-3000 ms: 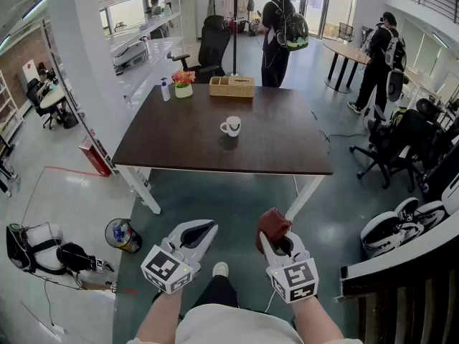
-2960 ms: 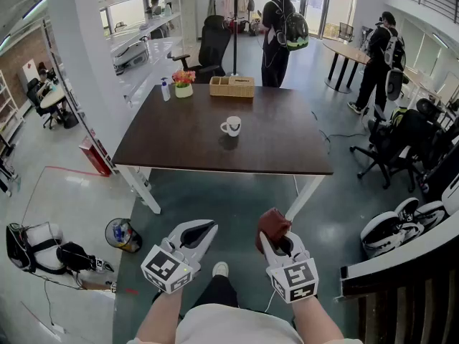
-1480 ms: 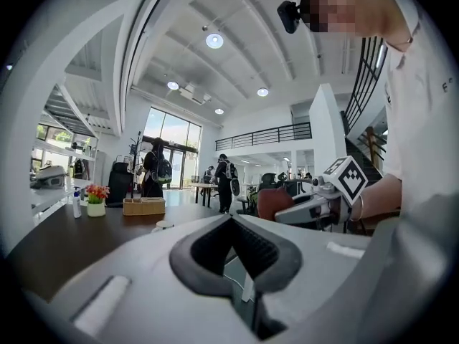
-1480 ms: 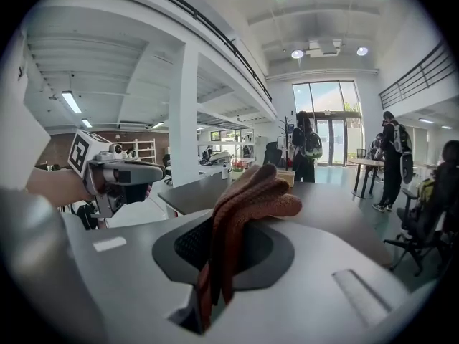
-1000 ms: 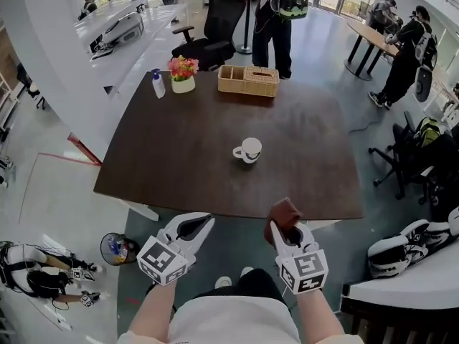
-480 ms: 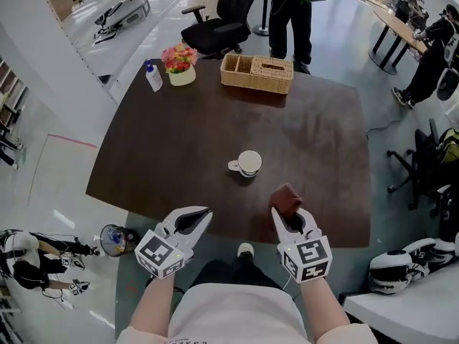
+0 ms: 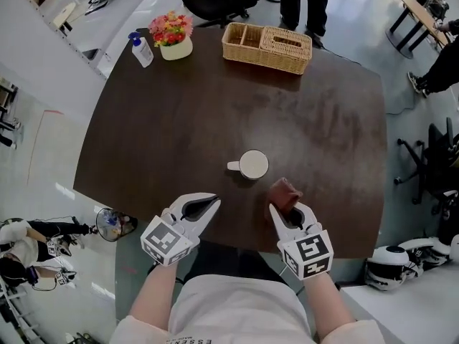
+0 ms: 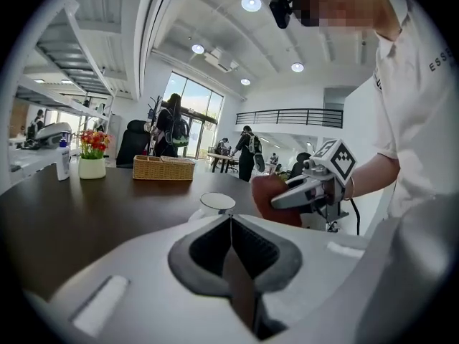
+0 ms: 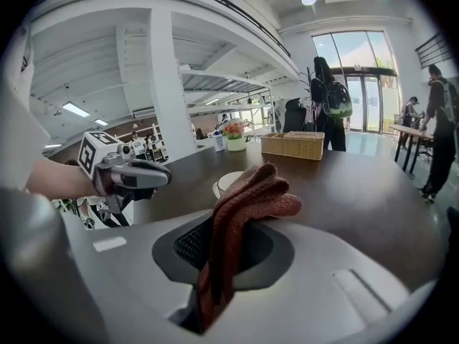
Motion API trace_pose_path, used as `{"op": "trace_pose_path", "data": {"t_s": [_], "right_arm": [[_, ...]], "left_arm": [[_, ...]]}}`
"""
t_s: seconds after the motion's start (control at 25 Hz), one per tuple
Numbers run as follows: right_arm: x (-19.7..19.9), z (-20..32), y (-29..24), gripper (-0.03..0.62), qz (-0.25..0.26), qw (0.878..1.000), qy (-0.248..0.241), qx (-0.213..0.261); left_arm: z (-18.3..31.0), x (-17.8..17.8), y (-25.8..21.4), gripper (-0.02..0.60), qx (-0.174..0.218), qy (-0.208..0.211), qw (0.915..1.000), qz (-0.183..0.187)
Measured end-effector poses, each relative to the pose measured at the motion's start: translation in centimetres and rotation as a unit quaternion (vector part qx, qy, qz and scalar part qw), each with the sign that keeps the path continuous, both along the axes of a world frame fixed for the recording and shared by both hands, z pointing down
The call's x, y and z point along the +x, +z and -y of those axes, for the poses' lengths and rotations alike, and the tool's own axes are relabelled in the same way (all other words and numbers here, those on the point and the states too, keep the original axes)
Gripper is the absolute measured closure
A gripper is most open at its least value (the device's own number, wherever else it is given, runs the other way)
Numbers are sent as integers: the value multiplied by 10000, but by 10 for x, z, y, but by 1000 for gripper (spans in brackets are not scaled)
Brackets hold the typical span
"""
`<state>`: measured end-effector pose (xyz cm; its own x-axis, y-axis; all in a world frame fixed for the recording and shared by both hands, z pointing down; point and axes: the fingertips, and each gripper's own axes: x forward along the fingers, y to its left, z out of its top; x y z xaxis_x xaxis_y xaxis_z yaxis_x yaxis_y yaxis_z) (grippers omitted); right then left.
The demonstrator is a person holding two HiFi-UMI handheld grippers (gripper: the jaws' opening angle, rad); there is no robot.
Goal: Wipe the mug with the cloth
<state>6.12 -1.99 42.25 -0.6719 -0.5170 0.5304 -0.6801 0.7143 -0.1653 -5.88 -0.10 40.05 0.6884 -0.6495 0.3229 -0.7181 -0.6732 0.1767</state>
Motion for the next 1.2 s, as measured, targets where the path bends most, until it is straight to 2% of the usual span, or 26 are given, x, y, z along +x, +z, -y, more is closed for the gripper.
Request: {"op": "trace_pose_path", "data": {"t_s": [0.12, 0.32, 0.44, 0.52, 0.8, 1.0, 1.12, 1.16, 1.2], "right_arm": [[-14, 2, 23, 516, -87, 9995, -204, -244], [-40, 6, 48, 516, -137, 9971, -413, -625], [-56, 9, 57, 516, -101, 9955, -627, -700], [-64, 10, 63, 516, -53, 9945, -726, -751], [-85, 11, 75, 516, -89, 9916, -860, -961], [-90, 15, 85, 516, -129, 9907, -862, -1046], [-92, 13, 84, 516, -134, 9902, -898, -1059], [-94, 14, 84, 516, -131, 9901, -919, -1057], [-96, 14, 83, 516, -124, 9898, -947, -1054]], "left_arm": [[25, -5, 23, 578, -113, 121, 9998, 109], [57, -10, 52, 538, -296, 486, 9983, 123], [75, -12, 69, 421, -336, 557, 9976, 253], [85, -8, 79, 388, -324, 791, 9954, 424], [97, 17, 87, 388, -40, 1867, 9813, 475], [101, 24, 93, 388, 144, 2276, 9724, 496], [98, 26, 92, 446, 274, 2458, 9673, 561], [97, 26, 92, 497, 303, 2517, 9655, 591], [96, 26, 92, 498, 316, 2569, 9640, 610]]}}
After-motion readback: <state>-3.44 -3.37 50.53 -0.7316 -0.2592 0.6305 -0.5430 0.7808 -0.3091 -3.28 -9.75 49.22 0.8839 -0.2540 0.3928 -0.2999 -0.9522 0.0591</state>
